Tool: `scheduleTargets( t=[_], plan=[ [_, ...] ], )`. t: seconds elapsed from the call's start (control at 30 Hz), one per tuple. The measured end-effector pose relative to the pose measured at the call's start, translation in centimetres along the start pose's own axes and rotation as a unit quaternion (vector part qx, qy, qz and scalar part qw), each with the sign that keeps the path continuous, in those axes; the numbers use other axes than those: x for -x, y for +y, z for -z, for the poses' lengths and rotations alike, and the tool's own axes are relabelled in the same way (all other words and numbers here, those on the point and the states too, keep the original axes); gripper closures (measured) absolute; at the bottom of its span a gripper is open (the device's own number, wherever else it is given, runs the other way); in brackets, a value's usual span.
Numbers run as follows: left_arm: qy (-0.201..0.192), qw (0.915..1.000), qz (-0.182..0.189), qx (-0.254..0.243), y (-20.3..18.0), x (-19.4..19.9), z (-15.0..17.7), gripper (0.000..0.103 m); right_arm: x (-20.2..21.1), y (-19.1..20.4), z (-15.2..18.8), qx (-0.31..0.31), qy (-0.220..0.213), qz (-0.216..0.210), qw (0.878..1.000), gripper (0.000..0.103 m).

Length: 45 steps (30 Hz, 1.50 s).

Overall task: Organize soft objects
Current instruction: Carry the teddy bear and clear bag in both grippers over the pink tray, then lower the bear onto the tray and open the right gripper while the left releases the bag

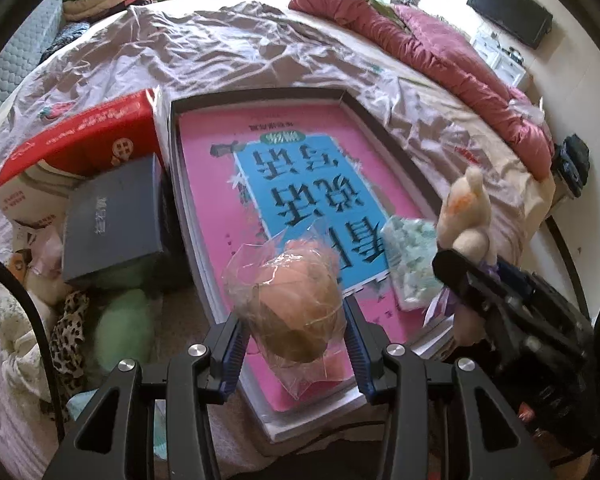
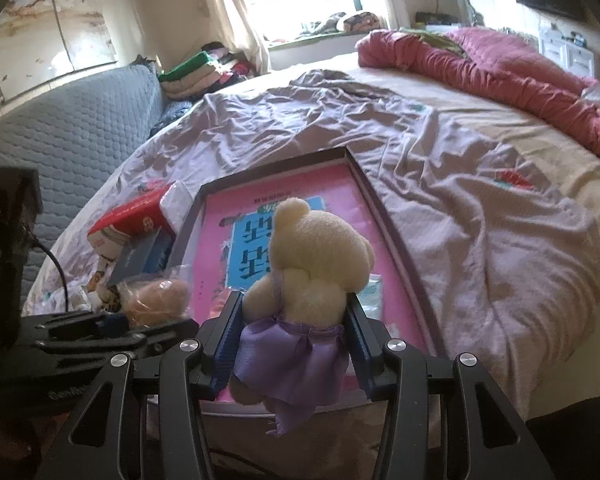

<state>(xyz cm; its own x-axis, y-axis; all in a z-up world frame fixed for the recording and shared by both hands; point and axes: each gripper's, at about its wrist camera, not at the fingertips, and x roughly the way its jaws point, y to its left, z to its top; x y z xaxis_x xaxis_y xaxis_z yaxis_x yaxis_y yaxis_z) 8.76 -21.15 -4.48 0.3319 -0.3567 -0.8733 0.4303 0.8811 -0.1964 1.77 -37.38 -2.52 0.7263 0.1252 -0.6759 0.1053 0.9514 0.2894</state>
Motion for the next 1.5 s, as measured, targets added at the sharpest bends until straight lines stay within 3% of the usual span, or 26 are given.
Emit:
scheduleTargets(
  t=[0.1,0.4,0.6,0.7,1.07,1.5],
  plan=[
    [0.011,0.9999,0.003,-0.006,0.2,-0.5,0.4,0.058,-1.0,-0.4,-0.2,-0.03,0.008,-0.023,0.999,0.053],
    [0.011,0.9997,0.0,-0.023,0.1,-0.8,0.7,0.057,-3.6,1.0,-0.5,-0.022,0.035,-0.047,0.998,0.052],
    [0.012,0.9996,-0.003,-0.025,-0.1,-0.8,0.7,0.057,-4.7,1.0,-0.3,-0.011,0.055,-0.032,0.998,0.052],
    [0.013,0.9996,0.0,-0.025,-0.1,-0.8,0.8,0.057,-4.7,1.2,-0.1,0.012,0.055,-0.001,0.998,0.052],
    [0.014,0.9996,0.007,-0.025,-0.3,-1.0,0.8,0.057,-4.5,0.5,0.0,0.017,0.048,0.034,0.998,0.051],
    [0.01,0.9996,0.014,-0.021,-0.3,-1.0,0.8,0.056,-3.9,-0.3,-0.3,-0.029,0.039,0.003,0.999,0.044]
  ],
)
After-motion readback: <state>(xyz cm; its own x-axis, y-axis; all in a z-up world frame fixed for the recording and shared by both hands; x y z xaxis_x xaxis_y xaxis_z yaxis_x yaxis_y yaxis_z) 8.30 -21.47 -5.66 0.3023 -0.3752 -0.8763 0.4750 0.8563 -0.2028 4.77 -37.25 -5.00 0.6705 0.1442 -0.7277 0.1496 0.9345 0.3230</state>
